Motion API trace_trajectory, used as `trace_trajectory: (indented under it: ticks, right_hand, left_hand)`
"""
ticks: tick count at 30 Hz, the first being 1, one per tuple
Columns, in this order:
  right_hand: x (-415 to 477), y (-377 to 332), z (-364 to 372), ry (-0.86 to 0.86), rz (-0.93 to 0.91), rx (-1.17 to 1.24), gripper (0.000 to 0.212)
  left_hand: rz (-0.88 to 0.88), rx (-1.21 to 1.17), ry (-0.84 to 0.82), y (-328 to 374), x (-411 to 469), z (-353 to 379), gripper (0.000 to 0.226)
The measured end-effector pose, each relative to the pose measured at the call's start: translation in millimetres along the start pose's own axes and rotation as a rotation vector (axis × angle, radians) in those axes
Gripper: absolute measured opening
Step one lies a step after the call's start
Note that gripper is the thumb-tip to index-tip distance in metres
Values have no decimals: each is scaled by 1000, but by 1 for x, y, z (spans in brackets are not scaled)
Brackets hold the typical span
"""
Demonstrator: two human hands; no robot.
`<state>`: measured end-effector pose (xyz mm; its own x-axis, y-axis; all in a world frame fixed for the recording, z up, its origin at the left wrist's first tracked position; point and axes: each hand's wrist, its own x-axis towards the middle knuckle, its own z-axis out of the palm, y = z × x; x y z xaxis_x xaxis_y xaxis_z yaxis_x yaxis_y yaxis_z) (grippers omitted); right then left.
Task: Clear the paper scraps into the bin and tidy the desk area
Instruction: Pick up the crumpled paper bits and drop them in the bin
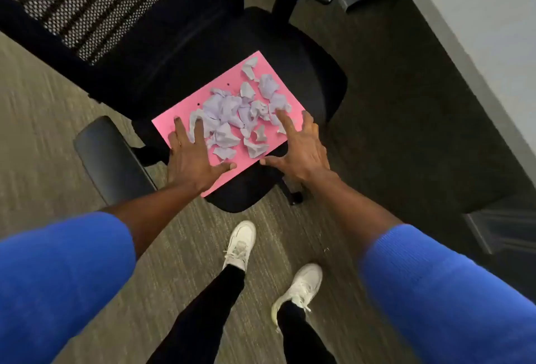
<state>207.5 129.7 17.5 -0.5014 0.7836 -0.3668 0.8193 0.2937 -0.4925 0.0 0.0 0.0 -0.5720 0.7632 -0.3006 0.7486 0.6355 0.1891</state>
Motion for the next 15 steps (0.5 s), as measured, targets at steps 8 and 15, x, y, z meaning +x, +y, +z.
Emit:
trace_trajectory:
  ticks: [8,15]
  right_hand:
    - [60,-18,36,-12,-66,-225,108]
    - [79,-27,47,25,-173,-280,66]
  left_hand:
    - [108,-40,-9,-4,32,19,110]
    - [127,-92,54,-9,38,26,46]
